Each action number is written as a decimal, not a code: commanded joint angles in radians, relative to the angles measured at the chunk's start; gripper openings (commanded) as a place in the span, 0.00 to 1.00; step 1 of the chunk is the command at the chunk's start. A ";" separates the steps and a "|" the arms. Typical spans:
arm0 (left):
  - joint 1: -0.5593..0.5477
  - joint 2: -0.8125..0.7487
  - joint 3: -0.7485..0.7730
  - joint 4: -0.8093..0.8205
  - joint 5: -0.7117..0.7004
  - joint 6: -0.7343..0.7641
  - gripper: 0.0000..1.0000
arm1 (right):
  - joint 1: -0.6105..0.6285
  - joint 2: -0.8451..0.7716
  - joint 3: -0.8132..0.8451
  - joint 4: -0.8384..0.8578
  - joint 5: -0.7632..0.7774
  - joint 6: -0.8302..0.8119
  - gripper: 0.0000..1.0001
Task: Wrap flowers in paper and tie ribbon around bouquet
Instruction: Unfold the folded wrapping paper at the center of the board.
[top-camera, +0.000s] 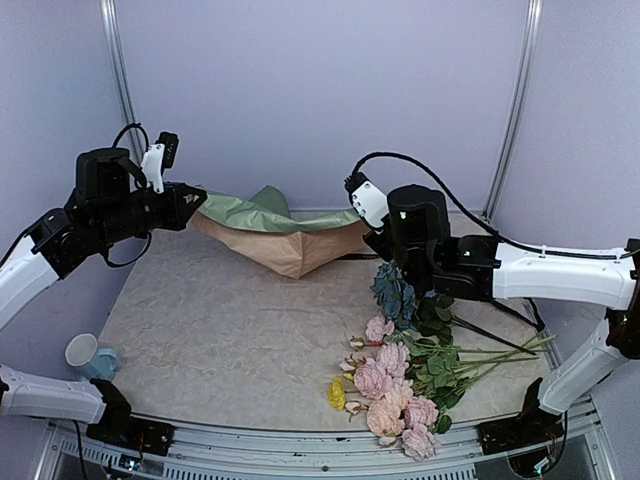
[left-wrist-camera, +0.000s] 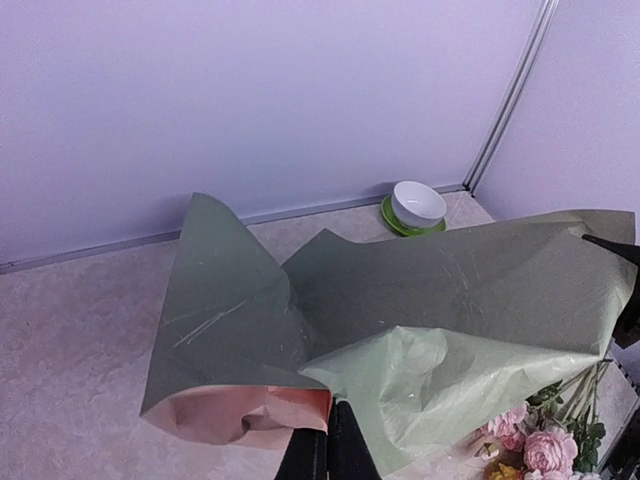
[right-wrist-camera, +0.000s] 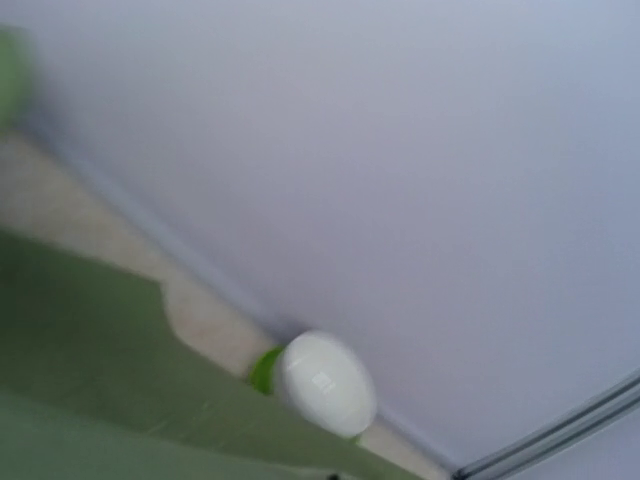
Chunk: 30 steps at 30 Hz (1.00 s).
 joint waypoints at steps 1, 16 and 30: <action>0.009 -0.033 0.023 -0.025 0.060 -0.018 0.00 | 0.043 -0.100 0.040 -0.214 0.060 0.165 0.00; 0.090 -0.019 0.040 -0.007 0.077 0.000 0.00 | 0.043 -0.123 0.094 -0.092 -0.061 0.131 0.00; 0.250 0.300 0.438 0.237 -0.057 0.108 0.00 | -0.224 0.543 0.958 0.224 -0.219 -0.327 0.00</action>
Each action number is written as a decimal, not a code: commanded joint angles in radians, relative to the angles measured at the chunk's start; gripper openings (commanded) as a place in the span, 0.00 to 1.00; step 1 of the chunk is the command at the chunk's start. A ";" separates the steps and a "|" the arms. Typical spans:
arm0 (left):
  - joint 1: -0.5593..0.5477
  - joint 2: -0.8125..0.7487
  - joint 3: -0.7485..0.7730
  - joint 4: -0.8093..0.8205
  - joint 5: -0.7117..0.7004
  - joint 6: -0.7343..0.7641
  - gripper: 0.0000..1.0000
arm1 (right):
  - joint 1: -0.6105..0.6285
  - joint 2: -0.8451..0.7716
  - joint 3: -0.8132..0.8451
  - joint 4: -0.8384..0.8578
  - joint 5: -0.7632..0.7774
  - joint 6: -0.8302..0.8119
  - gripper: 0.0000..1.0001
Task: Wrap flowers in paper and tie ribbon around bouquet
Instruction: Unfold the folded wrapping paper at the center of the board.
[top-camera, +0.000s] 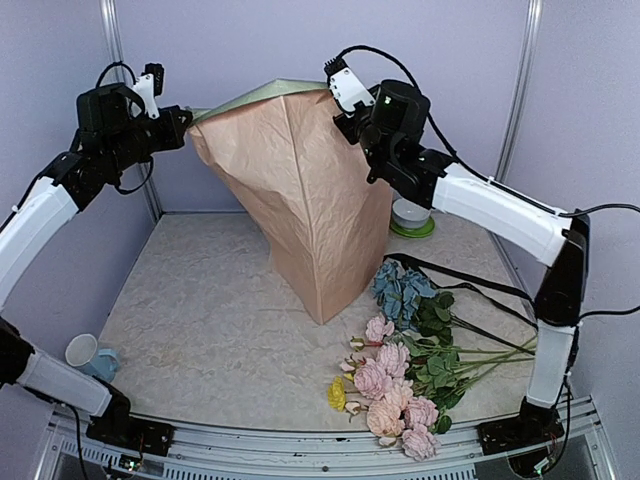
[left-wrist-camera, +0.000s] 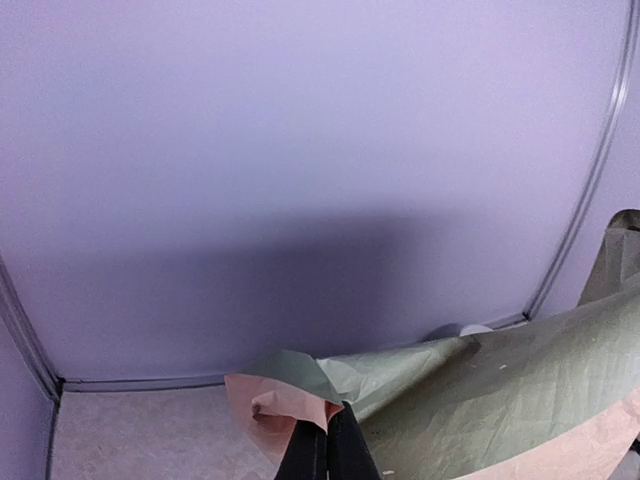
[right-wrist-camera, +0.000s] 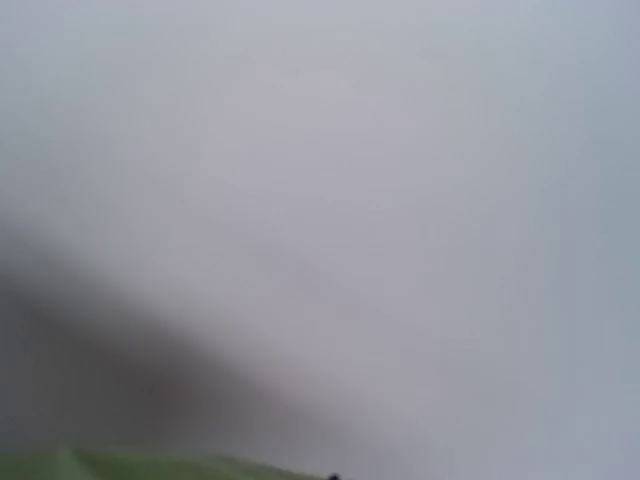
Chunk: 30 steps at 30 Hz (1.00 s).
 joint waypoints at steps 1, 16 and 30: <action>0.079 0.042 0.090 0.149 -0.065 0.033 0.00 | -0.069 0.204 0.320 0.130 0.029 -0.187 0.00; 0.042 -0.149 -0.019 0.168 0.102 0.125 0.00 | 0.014 -0.043 -0.074 0.674 0.045 -0.455 0.00; 0.319 -0.232 -0.508 -0.017 0.151 -0.145 0.00 | 0.222 -0.005 -0.613 0.290 0.263 -0.056 0.00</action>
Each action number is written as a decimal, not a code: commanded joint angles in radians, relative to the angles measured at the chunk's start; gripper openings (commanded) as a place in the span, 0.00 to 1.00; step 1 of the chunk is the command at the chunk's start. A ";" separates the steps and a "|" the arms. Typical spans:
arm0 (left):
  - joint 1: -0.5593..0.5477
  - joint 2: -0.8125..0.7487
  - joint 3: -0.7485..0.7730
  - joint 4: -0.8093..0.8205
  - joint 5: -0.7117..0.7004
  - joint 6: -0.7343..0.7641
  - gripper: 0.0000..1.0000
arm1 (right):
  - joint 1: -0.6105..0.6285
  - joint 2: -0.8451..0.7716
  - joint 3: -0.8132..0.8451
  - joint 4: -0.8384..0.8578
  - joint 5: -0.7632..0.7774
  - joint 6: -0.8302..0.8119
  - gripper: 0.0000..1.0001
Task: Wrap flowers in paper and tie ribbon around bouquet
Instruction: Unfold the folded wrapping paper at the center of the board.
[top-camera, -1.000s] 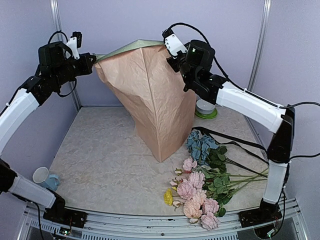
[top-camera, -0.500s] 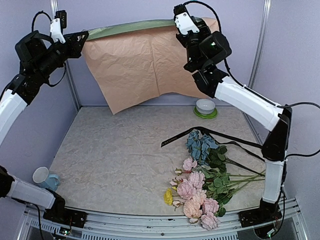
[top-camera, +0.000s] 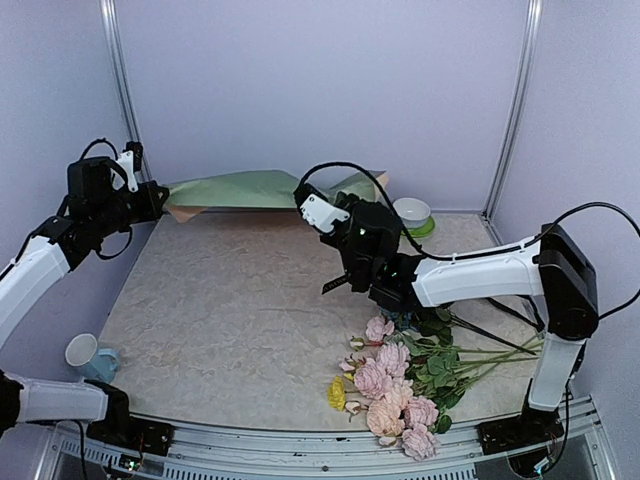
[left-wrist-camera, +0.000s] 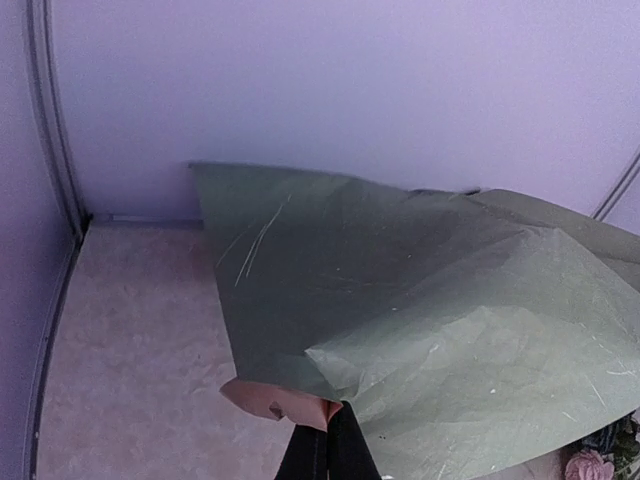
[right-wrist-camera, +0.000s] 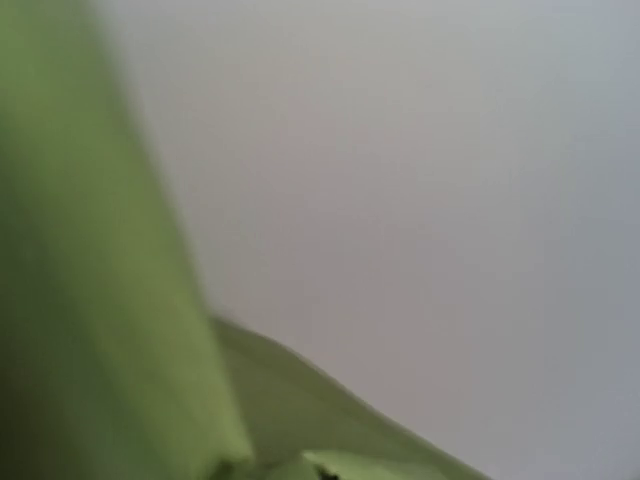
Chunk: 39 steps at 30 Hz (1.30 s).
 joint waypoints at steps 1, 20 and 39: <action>0.136 0.018 -0.047 -0.068 0.041 -0.095 0.00 | 0.056 0.038 0.041 -0.383 0.030 0.386 0.00; 0.273 0.006 -0.010 -0.234 -0.016 -0.056 0.99 | 0.138 0.398 0.470 -1.222 -0.449 1.111 0.00; -0.140 0.243 -0.358 -0.065 0.021 -0.216 0.93 | 0.145 0.415 0.523 -1.412 -0.677 1.195 0.00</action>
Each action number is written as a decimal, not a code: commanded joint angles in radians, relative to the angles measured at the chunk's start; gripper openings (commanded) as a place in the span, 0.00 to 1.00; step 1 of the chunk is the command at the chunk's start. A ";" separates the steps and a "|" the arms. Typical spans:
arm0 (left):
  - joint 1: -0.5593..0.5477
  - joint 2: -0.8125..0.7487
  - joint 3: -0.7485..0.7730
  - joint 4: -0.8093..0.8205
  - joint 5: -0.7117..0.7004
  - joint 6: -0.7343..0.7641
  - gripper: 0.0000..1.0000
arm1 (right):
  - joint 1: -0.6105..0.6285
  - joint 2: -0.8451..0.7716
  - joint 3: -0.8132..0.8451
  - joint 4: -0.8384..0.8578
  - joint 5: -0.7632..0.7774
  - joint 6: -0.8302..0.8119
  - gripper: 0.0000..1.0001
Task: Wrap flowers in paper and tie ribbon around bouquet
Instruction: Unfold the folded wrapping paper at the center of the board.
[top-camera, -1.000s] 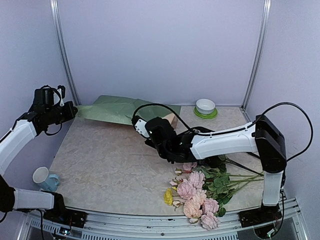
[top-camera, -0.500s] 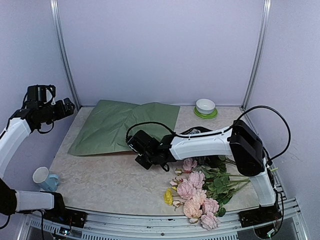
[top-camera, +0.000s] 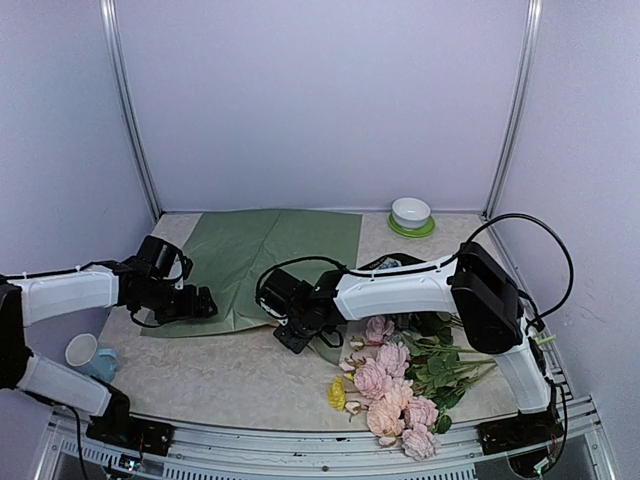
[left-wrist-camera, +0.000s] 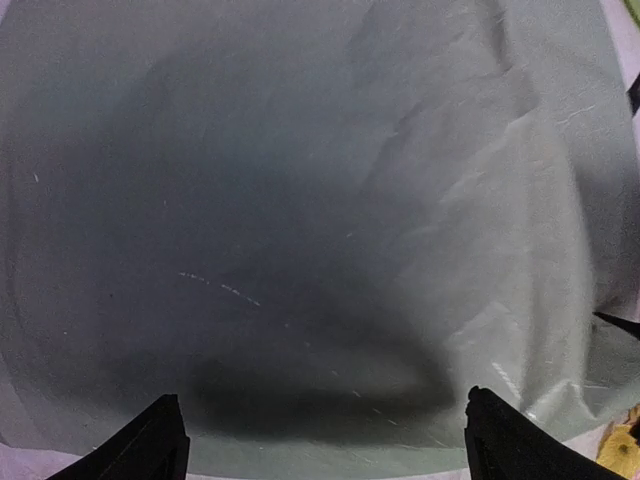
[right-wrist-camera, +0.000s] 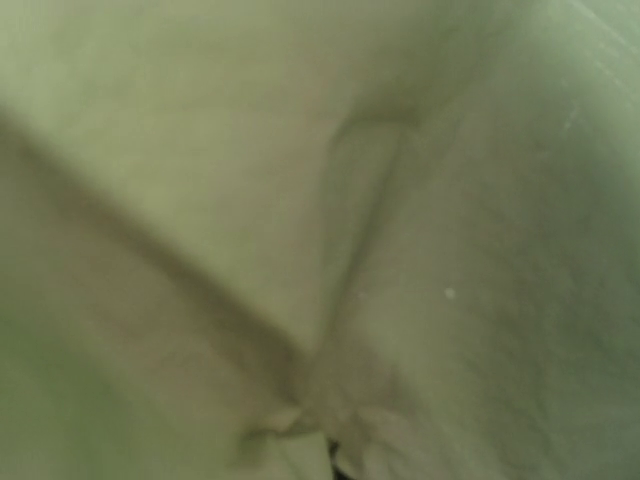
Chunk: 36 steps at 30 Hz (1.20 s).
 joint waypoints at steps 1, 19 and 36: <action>-0.039 0.080 0.003 0.107 -0.065 -0.035 0.93 | 0.016 -0.022 0.022 -0.075 -0.126 0.030 0.00; -0.017 0.370 0.120 0.079 -0.271 0.055 0.94 | 0.076 -0.024 0.052 0.031 -0.537 0.032 0.28; 0.084 0.584 0.518 -0.013 -0.401 0.173 0.95 | -0.288 -0.259 -0.099 0.155 -0.643 0.008 0.93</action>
